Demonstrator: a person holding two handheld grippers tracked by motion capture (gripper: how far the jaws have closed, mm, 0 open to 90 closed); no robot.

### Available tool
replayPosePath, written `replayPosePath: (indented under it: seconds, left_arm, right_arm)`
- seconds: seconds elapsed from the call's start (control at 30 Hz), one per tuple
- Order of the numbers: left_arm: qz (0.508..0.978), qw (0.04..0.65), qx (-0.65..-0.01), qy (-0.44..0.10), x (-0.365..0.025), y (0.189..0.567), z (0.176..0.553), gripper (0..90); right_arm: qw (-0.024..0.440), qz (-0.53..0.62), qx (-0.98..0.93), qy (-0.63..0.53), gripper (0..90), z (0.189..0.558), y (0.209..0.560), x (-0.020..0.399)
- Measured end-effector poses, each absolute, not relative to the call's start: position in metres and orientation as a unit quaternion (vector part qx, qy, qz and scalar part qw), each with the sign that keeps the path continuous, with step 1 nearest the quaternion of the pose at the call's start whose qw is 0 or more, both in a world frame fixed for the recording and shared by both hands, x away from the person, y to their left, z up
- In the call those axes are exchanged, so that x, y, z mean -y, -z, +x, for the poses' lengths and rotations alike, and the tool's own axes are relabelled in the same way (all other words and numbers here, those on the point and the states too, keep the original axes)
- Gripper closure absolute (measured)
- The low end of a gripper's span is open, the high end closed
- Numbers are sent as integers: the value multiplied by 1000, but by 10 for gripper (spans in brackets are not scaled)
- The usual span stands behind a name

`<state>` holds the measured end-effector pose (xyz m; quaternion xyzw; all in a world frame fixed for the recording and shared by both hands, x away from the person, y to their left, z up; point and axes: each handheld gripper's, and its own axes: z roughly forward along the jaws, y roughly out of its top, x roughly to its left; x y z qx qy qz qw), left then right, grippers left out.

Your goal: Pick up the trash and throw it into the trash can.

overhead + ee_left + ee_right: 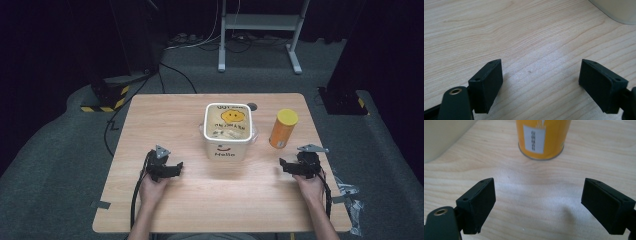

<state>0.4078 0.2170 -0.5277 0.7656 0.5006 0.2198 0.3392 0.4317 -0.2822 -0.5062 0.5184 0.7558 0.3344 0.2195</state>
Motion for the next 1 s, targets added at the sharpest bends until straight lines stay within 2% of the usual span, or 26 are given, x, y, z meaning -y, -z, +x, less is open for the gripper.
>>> replayPosePath:
  seconds: [0.53,1.0]
  left_arm:
    - [765,339,-502,-219,-217,528,408,196]
    - [764,340,-502,-219,-217,528,408,197]
  right_arm:
    - [224,514,-729,-392,112,448,472,279]
    - [230,511,-728,-395,106,470,455,273]
